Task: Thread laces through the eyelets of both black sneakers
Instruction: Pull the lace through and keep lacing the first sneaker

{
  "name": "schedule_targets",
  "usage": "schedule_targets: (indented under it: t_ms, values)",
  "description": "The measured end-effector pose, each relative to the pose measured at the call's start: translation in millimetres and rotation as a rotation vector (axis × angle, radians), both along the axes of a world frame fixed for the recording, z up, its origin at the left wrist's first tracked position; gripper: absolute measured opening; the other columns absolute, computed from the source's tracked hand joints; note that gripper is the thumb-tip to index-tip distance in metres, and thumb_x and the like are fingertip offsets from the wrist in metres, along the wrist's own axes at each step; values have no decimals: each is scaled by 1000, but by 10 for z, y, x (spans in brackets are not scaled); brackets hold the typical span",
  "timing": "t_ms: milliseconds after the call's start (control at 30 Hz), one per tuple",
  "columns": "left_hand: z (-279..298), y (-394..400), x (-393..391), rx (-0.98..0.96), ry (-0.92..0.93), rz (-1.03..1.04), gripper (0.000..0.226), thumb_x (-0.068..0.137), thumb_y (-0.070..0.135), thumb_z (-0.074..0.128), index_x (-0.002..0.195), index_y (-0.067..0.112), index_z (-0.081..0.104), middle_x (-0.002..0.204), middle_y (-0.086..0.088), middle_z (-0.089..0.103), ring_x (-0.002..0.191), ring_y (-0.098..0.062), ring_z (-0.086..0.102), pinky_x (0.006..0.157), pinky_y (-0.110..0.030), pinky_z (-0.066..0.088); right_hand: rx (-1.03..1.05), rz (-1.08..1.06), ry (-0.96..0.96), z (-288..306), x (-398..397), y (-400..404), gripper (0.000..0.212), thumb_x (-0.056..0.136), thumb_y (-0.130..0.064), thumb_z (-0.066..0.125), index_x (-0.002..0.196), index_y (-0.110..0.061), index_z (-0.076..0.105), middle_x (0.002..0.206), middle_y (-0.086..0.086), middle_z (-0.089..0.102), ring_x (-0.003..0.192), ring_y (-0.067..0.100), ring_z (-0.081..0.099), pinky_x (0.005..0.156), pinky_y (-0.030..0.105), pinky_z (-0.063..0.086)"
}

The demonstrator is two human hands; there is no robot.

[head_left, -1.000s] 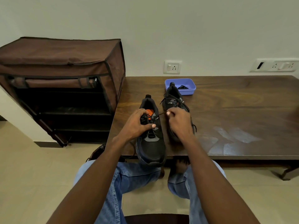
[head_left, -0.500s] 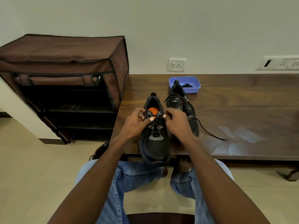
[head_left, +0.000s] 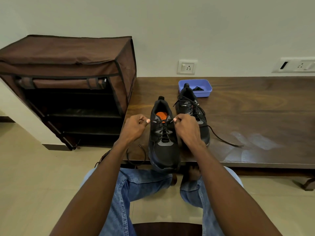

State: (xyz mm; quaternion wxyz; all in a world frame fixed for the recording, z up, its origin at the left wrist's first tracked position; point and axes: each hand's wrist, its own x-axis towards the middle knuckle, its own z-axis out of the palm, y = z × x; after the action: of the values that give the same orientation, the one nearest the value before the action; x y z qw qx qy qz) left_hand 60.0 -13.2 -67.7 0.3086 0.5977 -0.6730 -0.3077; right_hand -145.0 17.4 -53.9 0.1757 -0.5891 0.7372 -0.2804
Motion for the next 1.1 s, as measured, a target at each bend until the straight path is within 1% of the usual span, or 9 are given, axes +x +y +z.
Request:
schedule_targets:
  t_ms: [133,233,333,433,533,667,767,900,1100]
  values:
    - [11,40,52,39,56,33,23,93,28,67,74,17,64,70,0,59,64,-9,51,65,-30,43,32,-14,-69,29,-13,36,17,96,-17,55,90,-17,71,84,3,69,81,22,64,75,44,55]
    - [94,93,81,-1,235,-81,23,88,13,72,68,9,62,88,-3,65,82,-12,58,78,-29,46,118,-40,-158,144,-89,60,16,93,-21,60,81,-14,67,79,3,69,75,20,63,73,41,54]
    - [202,194,-21,-58,365,-318,27,87,10,71,65,-2,63,102,-17,70,102,-23,65,93,-29,49,171,-14,-514,314,-109,175,23,94,-21,64,75,-9,64,62,2,61,51,12,49,52,26,44]
    - [193,265,-139,-46,357,-442,30,90,14,60,73,-10,65,86,-26,66,91,-39,62,87,-34,50,224,105,-718,417,-88,304,20,100,-18,57,86,-7,67,60,0,57,47,8,43,46,17,35]
    - [143,295,-169,-156,158,-386,17,87,17,59,83,11,75,90,-3,67,98,-15,60,89,-27,47,207,180,-818,426,-89,314,21,102,-10,50,97,-5,70,64,0,60,51,9,46,49,20,36]
    - [115,307,-194,-355,-72,-390,22,88,2,66,107,12,72,105,-1,66,104,-9,56,92,-24,47,200,259,-851,424,-83,322,24,103,-5,47,112,-2,68,73,3,64,55,10,51,50,20,40]
    - [135,346,-224,-318,-2,-333,29,91,5,67,115,18,58,102,8,64,99,-6,61,88,-27,53,196,326,-858,432,-44,358,24,104,-5,46,114,1,67,76,6,65,57,12,55,49,21,42]
    - [131,341,-243,-394,5,-332,55,90,3,68,140,15,51,100,10,66,96,0,58,86,-9,45,203,389,-787,435,31,403,19,100,-5,55,111,5,67,75,9,65,54,15,58,46,20,45]
    - [59,331,-255,-579,-1,-253,26,84,-4,69,109,6,73,102,-9,72,96,-15,64,85,-36,54,213,250,-751,411,63,413,19,97,-17,64,101,1,65,69,10,64,47,14,54,40,21,40]
